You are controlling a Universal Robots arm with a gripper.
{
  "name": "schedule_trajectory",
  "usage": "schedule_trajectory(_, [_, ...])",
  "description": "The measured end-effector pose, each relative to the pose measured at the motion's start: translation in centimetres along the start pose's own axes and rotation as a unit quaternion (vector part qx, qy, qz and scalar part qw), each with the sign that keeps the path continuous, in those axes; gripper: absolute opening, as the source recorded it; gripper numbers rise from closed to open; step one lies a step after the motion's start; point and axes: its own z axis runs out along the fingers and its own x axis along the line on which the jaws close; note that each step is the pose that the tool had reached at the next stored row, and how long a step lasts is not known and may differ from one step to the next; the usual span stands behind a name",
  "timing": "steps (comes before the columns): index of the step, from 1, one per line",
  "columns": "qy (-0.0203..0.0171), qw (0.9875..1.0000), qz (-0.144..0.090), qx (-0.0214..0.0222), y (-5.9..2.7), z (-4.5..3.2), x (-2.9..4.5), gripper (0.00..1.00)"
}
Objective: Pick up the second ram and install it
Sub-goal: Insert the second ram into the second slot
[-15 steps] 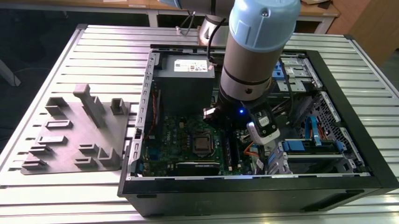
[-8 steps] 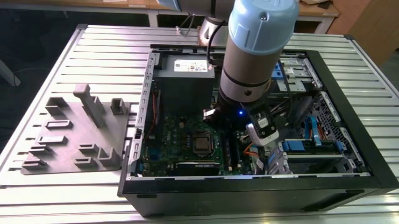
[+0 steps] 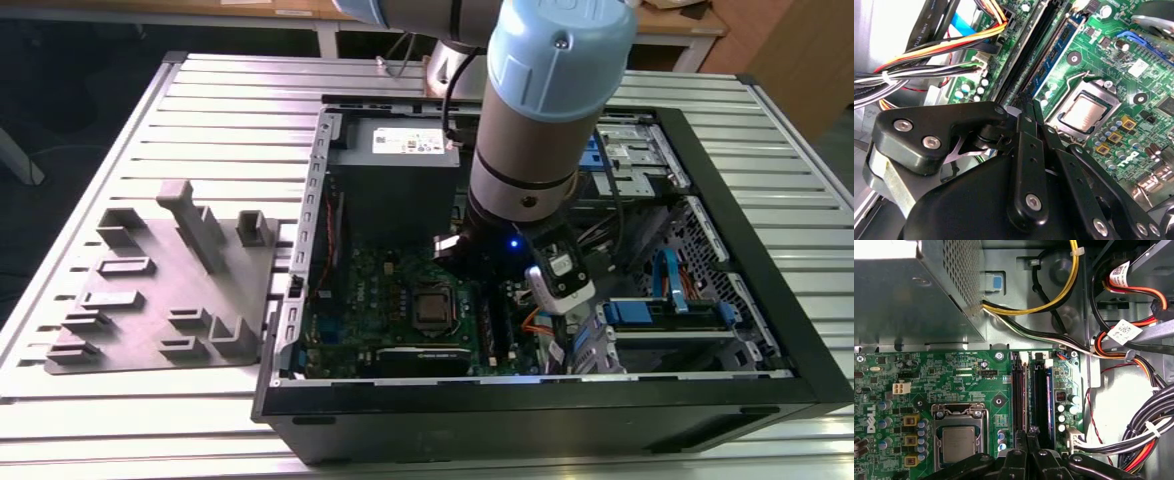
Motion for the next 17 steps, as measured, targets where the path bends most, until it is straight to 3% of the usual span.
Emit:
schedule_trajectory(6, [0.0000,1.0000,0.000,-0.0001,0.00,0.02,0.00,0.09])
schedule_trajectory(7, [0.0000,1.0000,0.000,-0.0001,0.00,0.02,0.00,0.16])
schedule_trajectory(17, [0.0000,1.0000,0.000,-0.0001,-0.01,0.21,0.00,0.16])
